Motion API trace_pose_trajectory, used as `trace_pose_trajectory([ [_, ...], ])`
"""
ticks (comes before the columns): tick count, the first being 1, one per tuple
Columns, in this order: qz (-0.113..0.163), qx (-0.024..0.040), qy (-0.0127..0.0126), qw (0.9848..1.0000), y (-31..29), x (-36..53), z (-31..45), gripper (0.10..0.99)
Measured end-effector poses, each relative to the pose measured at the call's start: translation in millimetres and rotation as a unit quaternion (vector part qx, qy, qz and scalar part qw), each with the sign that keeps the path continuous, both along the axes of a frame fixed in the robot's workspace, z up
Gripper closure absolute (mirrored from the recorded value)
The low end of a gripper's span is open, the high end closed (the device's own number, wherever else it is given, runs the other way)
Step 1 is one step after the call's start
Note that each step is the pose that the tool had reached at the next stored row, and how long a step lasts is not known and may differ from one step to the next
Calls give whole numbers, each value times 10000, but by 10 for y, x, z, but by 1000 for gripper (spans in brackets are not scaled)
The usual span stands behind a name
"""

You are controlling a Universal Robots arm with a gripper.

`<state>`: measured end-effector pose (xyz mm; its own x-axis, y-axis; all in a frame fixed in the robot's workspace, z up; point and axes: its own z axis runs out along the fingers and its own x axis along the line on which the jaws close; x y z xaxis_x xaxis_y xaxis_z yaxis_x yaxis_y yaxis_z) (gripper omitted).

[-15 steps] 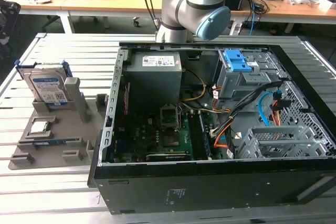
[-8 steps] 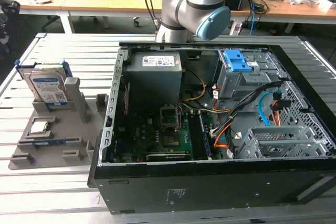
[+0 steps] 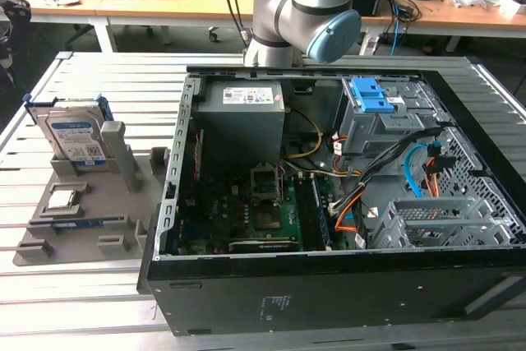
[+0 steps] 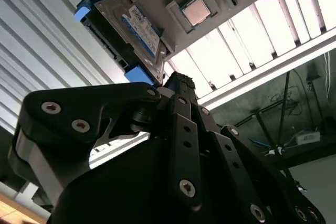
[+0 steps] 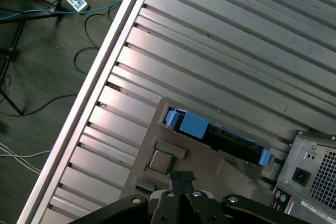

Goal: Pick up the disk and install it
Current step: 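Pick up the disk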

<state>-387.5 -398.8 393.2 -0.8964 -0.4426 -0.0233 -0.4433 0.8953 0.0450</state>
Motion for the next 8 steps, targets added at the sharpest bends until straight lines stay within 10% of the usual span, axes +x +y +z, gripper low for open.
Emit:
trace_pose_trajectory([
  [8,1128,0,0,9936,0,0,0,980],
])
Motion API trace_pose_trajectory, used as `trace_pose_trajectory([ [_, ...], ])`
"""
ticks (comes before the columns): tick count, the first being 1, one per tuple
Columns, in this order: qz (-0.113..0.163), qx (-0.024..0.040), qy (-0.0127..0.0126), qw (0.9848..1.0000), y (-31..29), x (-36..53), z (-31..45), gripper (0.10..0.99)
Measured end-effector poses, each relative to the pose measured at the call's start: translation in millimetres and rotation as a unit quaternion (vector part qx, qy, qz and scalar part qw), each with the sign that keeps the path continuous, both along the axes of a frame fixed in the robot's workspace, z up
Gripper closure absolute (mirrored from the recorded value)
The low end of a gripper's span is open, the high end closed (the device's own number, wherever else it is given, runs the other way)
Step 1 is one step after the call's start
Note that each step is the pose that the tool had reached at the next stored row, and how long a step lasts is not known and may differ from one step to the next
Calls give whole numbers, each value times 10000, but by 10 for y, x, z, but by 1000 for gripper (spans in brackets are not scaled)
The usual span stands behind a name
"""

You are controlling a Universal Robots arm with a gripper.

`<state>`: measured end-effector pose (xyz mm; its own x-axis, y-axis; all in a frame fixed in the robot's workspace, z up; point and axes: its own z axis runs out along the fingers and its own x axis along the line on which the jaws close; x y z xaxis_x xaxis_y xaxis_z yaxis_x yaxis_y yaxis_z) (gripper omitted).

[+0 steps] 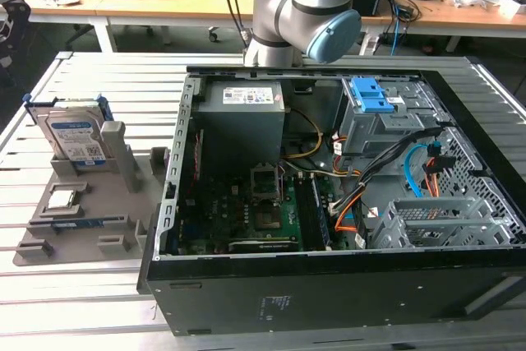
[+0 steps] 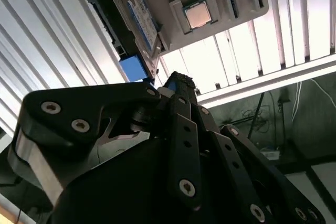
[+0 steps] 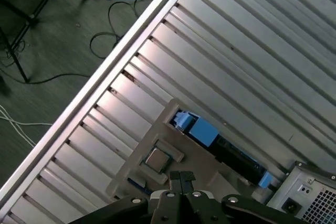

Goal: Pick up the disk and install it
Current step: 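Pick up the disk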

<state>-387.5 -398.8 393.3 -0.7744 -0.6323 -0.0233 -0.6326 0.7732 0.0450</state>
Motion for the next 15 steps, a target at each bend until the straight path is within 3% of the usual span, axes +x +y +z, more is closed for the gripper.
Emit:
trace_pose_trajectory([
  [5,549,0,0,9985,0,0,0,980],
  [9,1113,0,0,9938,0,0,0,980],
  [13,1430,0,0,9897,0,0,0,980],
  [15,1645,0,0,9864,0,0,0,980],
])
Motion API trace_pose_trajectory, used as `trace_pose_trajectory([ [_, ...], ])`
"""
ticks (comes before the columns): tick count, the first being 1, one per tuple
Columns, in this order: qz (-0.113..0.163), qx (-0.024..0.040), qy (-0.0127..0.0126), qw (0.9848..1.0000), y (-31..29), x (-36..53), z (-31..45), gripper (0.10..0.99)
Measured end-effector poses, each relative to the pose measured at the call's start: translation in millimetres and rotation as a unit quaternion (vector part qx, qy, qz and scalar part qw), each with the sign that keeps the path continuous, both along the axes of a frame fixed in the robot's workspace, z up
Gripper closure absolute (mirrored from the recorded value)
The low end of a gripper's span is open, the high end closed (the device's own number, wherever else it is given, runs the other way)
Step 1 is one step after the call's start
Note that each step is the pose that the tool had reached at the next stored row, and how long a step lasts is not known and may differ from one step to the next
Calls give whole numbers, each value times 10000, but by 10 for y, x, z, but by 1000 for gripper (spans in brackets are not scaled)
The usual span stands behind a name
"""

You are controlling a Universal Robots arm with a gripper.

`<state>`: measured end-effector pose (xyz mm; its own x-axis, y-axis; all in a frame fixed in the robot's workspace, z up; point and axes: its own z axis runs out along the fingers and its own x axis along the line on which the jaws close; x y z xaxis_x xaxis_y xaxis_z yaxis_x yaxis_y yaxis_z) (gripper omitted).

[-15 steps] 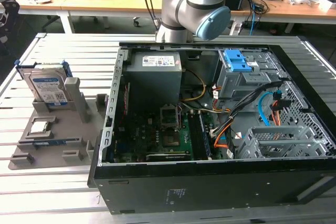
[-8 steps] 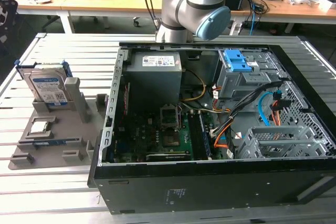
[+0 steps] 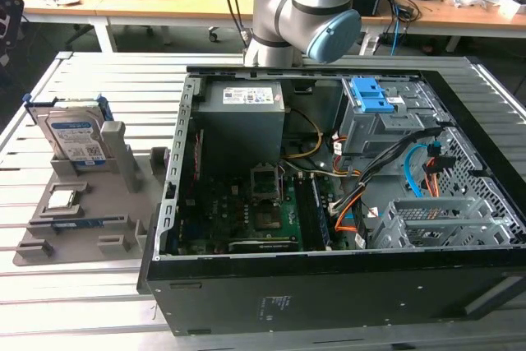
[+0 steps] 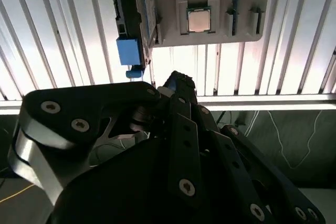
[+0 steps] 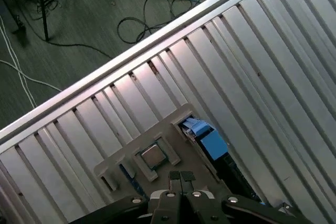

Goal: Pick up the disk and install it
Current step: 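Pick up the disk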

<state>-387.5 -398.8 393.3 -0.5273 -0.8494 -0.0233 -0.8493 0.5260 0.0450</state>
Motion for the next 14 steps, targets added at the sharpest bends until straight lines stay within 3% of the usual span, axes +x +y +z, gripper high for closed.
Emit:
trace_pose_trajectory([
  [6,427,0,0,9991,0,0,0,980],
  [8,647,0,0,9979,0,0,0,980],
  [14,1258,0,0,9921,0,0,0,980],
])
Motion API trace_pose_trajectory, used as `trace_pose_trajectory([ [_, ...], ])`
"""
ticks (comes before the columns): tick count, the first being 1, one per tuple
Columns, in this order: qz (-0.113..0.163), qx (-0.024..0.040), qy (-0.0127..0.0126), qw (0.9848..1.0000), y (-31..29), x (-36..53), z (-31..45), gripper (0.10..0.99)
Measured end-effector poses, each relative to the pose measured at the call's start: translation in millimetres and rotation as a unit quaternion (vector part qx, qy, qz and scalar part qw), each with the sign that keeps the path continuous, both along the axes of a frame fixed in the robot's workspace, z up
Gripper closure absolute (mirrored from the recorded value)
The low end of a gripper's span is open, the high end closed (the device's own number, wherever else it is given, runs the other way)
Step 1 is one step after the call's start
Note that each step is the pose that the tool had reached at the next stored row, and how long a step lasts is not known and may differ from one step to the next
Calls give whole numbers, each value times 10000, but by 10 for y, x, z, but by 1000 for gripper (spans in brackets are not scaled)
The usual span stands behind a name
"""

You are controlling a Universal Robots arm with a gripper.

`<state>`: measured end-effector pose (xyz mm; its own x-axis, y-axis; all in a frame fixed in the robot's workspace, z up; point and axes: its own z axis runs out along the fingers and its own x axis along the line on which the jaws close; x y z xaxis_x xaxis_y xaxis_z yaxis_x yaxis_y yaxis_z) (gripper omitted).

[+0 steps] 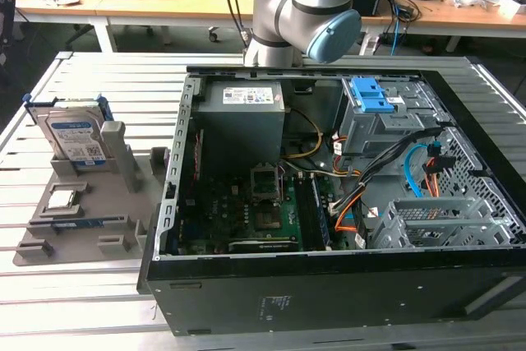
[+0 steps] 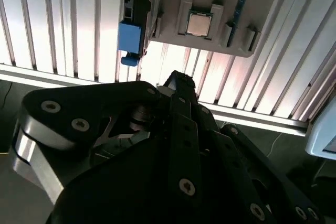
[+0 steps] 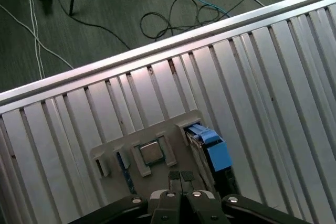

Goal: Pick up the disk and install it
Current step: 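Pick up the disk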

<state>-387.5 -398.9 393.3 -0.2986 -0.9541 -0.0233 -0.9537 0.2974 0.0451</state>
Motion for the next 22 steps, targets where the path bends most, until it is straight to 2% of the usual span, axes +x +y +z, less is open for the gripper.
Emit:
trace_pose_trajectory([
  [4,353,0,0,9994,0,0,0,980],
  [6,594,0,0,9982,0,0,0,980],
  [11,934,0,0,9956,0,0,0,980],
  [13,1213,0,0,9926,0,0,0,980],
  [18,1845,0,0,9828,0,0,0,980],
  [20,1968,0,0,9804,0,0,0,980],
  [21,2064,0,0,9785,0,0,0,980],
  [22,2122,0,0,9772,0,0,0,980],
])
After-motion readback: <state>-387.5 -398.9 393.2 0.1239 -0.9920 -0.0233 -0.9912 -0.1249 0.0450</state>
